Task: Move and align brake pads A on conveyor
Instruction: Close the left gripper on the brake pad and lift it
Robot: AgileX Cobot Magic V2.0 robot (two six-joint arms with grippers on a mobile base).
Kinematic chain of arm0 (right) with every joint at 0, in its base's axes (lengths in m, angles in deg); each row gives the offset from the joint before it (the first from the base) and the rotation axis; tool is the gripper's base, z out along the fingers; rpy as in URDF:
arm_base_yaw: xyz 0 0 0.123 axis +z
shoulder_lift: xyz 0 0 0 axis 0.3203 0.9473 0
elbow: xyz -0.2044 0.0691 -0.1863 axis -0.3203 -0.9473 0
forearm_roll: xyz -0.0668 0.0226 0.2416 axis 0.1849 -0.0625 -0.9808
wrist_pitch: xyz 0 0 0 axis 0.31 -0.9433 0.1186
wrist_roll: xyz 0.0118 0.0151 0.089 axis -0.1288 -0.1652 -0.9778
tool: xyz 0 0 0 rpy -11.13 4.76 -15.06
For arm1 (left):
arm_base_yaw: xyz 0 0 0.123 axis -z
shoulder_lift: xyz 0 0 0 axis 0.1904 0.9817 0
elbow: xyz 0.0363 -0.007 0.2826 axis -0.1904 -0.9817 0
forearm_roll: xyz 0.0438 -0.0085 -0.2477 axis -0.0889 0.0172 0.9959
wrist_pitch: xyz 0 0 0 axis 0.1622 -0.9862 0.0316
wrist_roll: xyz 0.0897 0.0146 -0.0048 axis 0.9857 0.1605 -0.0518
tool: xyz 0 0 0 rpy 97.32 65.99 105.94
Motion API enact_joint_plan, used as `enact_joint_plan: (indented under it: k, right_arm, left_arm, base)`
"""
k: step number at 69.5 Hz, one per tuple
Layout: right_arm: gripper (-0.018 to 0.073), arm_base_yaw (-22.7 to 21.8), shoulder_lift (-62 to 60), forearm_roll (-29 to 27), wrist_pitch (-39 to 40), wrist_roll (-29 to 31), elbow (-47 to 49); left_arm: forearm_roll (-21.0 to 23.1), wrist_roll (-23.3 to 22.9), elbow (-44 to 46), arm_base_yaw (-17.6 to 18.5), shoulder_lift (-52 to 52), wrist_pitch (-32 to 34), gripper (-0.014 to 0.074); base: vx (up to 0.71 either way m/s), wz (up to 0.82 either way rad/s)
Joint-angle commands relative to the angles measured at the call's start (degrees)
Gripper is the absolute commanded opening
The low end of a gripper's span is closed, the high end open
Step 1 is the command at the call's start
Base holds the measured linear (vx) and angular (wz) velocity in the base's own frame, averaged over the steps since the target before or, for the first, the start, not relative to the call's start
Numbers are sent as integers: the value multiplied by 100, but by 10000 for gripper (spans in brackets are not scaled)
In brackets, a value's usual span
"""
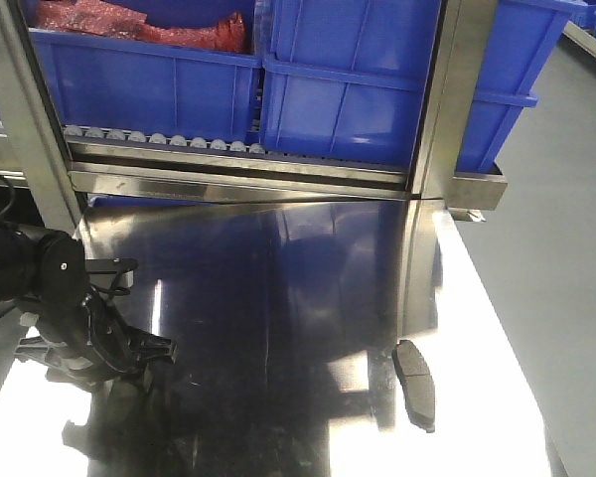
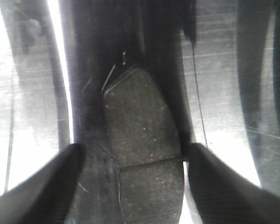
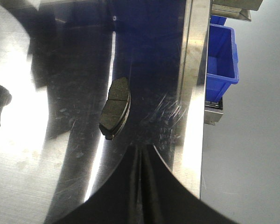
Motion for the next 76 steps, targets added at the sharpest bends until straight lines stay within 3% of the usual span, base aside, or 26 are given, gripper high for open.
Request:
enact_joint_plan:
  k: [1,20,42,60,76]
  right_arm:
    - [-4,-14,41,-24,355,57,157]
    - [-4,-14,41,-24,355,57,157]
    - [-4,-14,41,-24,355,57,157]
    - [-4,-14,41,-24,355,57,157]
    - [-4,-14,41,-24,355,57,157]
  left_arm:
    - [21,-61,153,34,-208,89,338]
    - [21,26,153,34,-208,78,181]
    - [21,293,-36,46,-559,257,170]
    - [16,538,-1200,46,-2124,1012,174]
    - [16,537,-1923,46,-3729,1086,174]
  base:
    - [0,0]
    - [0,0]
    - [0,0]
    - [0,0]
    - [0,0]
